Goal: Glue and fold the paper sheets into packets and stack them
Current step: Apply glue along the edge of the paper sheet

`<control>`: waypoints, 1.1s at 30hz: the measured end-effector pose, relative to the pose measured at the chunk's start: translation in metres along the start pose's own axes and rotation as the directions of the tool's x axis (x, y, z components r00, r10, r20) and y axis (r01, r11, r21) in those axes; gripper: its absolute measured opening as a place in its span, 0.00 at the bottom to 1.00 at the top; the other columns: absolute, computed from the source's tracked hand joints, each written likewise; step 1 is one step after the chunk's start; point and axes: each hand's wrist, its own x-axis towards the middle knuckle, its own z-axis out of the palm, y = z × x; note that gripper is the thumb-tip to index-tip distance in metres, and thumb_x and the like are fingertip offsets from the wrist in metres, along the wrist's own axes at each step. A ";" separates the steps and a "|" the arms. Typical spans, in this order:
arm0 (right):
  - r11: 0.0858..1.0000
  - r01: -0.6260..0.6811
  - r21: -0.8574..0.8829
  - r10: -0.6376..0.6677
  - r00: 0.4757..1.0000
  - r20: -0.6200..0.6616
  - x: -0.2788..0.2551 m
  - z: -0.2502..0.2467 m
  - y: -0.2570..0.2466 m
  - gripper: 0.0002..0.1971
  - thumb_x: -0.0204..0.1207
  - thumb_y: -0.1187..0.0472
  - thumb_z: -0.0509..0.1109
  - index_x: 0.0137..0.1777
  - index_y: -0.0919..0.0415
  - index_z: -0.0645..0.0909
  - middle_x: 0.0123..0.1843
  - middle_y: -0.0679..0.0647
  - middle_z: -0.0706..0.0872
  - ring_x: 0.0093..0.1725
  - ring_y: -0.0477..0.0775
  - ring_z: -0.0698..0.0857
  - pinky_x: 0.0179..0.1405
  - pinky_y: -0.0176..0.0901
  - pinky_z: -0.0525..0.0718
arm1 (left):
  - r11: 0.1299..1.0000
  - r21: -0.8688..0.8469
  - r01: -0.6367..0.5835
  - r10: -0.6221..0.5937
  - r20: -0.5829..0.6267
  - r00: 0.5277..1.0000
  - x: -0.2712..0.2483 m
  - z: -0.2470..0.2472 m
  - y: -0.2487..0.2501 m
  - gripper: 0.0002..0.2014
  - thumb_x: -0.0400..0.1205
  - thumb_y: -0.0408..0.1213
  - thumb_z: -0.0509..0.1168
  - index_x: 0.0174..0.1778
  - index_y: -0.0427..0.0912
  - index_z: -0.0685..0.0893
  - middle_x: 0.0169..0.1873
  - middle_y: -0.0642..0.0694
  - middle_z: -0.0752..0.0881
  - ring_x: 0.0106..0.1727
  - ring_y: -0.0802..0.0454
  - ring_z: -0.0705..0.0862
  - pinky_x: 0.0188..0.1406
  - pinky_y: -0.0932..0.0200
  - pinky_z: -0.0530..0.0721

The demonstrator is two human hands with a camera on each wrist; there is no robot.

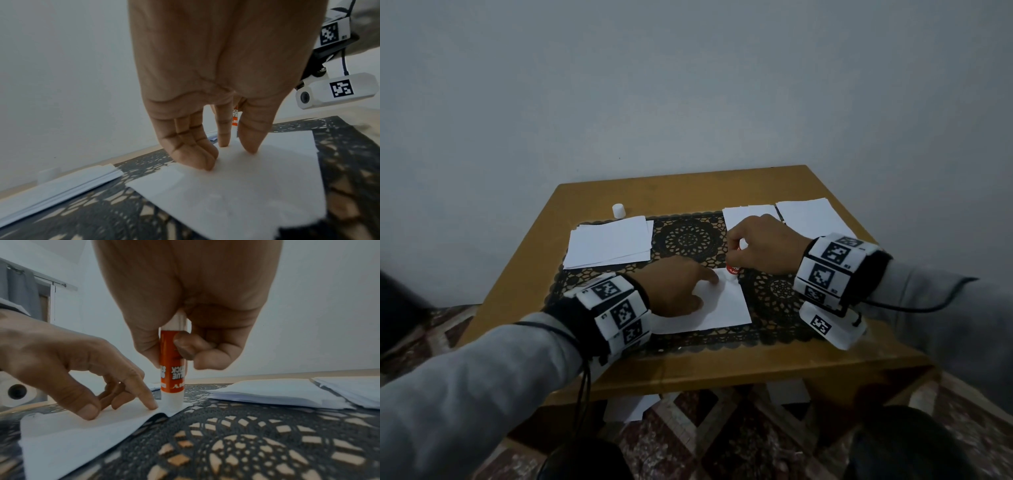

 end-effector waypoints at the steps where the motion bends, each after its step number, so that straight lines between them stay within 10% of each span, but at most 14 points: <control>1: 1.000 0.011 0.005 -0.011 1.000 0.004 -0.002 0.000 0.000 0.07 0.73 0.57 0.72 0.35 0.56 0.83 0.40 0.54 0.87 0.34 0.49 0.81 0.33 0.40 0.76 | 1.000 0.003 0.003 -0.003 -0.001 1.000 0.001 0.000 0.000 0.26 0.81 0.39 0.65 0.76 0.53 0.72 0.63 0.43 0.81 0.61 0.45 0.80 0.52 0.59 0.74; 14: 0.999 0.021 -0.036 -0.017 0.995 0.100 -0.009 -0.013 0.006 0.08 0.73 0.54 0.72 0.33 0.52 0.84 0.41 0.50 0.87 0.41 0.52 0.84 0.44 0.50 0.83 | 1.000 -0.028 0.005 -0.004 0.018 1.000 0.006 0.007 -0.002 0.24 0.81 0.41 0.64 0.74 0.53 0.68 0.63 0.43 0.80 0.59 0.44 0.80 0.56 0.52 0.79; 19: 0.999 -0.033 0.043 0.035 0.998 -0.052 -0.007 -0.030 0.017 0.10 0.77 0.51 0.71 0.50 0.56 0.85 0.50 0.51 0.85 0.39 0.47 0.82 0.38 0.40 0.78 | 0.999 -0.045 0.001 0.001 0.042 0.999 0.004 0.010 -0.006 0.28 0.83 0.43 0.61 0.79 0.59 0.62 0.68 0.42 0.76 0.65 0.42 0.77 0.64 0.49 0.77; 23: 0.978 -0.142 0.150 0.150 0.988 -0.040 -0.001 -0.045 0.032 0.11 0.82 0.57 0.65 0.55 0.64 0.83 0.44 0.62 0.87 0.41 0.63 0.87 0.41 0.55 0.87 | 0.999 -0.020 -0.027 0.028 0.041 0.999 -0.002 0.013 -0.006 0.28 0.85 0.46 0.59 0.81 0.61 0.59 0.64 0.41 0.73 0.62 0.40 0.78 0.60 0.49 0.78; 30: 0.702 -0.278 0.655 0.385 0.923 -0.021 0.040 -0.046 0.039 0.06 0.83 0.60 0.61 0.53 0.64 0.71 0.42 0.67 0.87 0.32 0.60 0.83 0.29 0.43 0.79 | 0.998 0.015 -0.064 0.063 0.064 0.996 -0.010 0.014 -0.006 0.29 0.86 0.48 0.57 0.83 0.56 0.55 0.63 0.40 0.69 0.63 0.41 0.74 0.64 0.49 0.75; 33: 0.876 -0.271 0.399 0.382 0.895 -0.229 0.071 -0.041 0.046 0.10 0.78 0.55 0.70 0.52 0.61 0.77 0.45 0.56 0.86 0.40 0.54 0.84 0.42 0.45 0.82 | 0.997 0.002 -0.073 0.073 0.067 0.995 -0.011 0.014 -0.008 0.30 0.86 0.48 0.57 0.83 0.56 0.55 0.62 0.41 0.68 0.63 0.42 0.73 0.64 0.48 0.75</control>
